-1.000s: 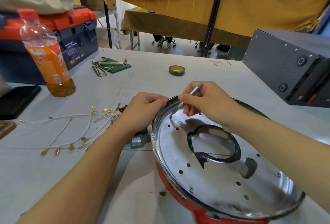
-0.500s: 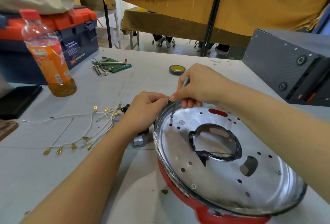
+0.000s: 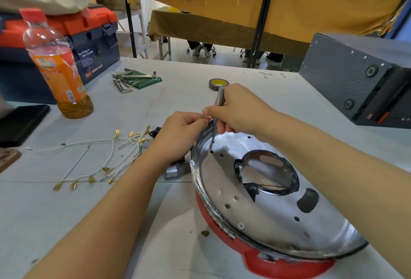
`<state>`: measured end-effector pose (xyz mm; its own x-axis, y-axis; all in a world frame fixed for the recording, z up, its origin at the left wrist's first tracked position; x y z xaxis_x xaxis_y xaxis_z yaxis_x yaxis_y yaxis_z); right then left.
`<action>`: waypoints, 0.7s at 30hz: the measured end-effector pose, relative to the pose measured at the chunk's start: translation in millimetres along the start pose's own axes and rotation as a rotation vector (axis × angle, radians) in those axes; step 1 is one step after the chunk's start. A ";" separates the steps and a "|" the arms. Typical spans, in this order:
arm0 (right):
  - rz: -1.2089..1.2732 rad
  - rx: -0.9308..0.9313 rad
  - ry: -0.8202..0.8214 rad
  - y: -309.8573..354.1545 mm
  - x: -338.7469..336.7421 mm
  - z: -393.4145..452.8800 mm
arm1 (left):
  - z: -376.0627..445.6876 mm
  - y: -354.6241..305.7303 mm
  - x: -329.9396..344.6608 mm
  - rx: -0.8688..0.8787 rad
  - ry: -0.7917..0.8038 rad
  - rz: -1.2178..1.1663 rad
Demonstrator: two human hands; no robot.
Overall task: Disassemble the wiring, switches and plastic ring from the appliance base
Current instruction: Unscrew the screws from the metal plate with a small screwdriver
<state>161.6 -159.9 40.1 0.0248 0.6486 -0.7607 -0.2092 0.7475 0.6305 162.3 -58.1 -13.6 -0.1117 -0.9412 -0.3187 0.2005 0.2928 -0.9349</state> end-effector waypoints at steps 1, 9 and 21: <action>-0.001 -0.004 -0.015 -1.8 0.2 -0.6 | 0.7 0.8 -0.2 -0.002 -0.003 0.001; 0.030 -0.145 0.080 3.6 0.1 -4.7 | 2.0 0.1 0.7 0.026 0.016 0.035; 0.128 -0.146 0.344 -1.8 7.9 -1.7 | -0.1 -3.1 0.9 0.016 0.018 0.064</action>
<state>160.6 -156.4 32.8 -0.3346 0.6303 -0.7006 -0.3271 0.6195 0.7136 161.5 -59.8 -11.0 -0.1155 -0.9176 -0.3803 0.2231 0.3492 -0.9101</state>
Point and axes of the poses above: each hand's wrist, its own z-axis towards the middle knuckle, its own x-axis out of the palm, y = z × x, the point moved 9 cm from there along z, towards the middle knuckle, and after that the axes turned 4 degrees about -y, right-handed, at the moved point
